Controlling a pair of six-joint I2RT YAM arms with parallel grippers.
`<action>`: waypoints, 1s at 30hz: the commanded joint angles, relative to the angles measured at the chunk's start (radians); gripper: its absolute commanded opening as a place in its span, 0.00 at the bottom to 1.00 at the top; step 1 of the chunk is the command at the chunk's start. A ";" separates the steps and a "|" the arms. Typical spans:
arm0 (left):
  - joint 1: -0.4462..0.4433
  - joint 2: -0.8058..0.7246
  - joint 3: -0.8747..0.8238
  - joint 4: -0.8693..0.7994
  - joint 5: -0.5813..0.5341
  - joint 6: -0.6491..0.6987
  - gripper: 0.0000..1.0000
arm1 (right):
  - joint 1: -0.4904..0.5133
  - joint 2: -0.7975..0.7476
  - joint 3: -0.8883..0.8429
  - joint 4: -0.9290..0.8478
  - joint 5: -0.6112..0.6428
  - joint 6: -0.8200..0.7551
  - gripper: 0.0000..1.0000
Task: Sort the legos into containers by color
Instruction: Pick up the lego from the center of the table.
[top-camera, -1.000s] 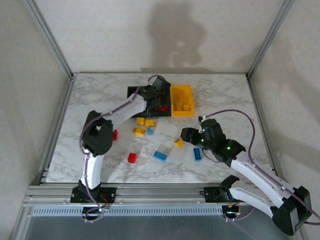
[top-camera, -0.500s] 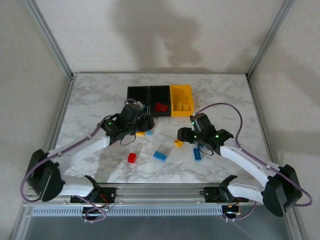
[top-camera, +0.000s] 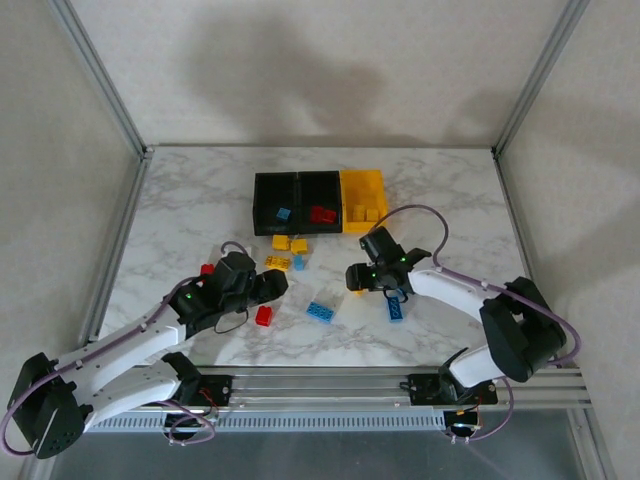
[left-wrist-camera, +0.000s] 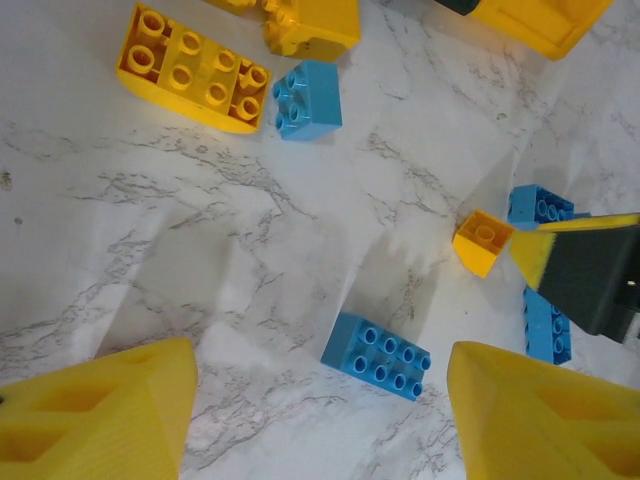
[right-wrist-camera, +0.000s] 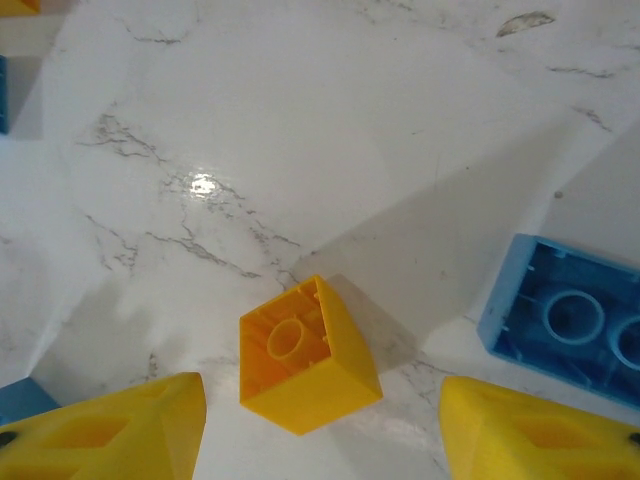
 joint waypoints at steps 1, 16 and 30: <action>-0.007 -0.003 0.004 0.024 0.001 -0.016 0.67 | 0.009 0.047 0.033 0.038 -0.016 -0.027 0.63; -0.007 0.043 -0.002 0.057 0.007 -0.014 0.67 | 0.108 0.153 0.098 0.011 0.025 -0.008 0.34; -0.008 0.217 0.164 0.099 0.020 0.057 0.66 | 0.059 0.030 0.264 -0.091 0.089 0.011 0.32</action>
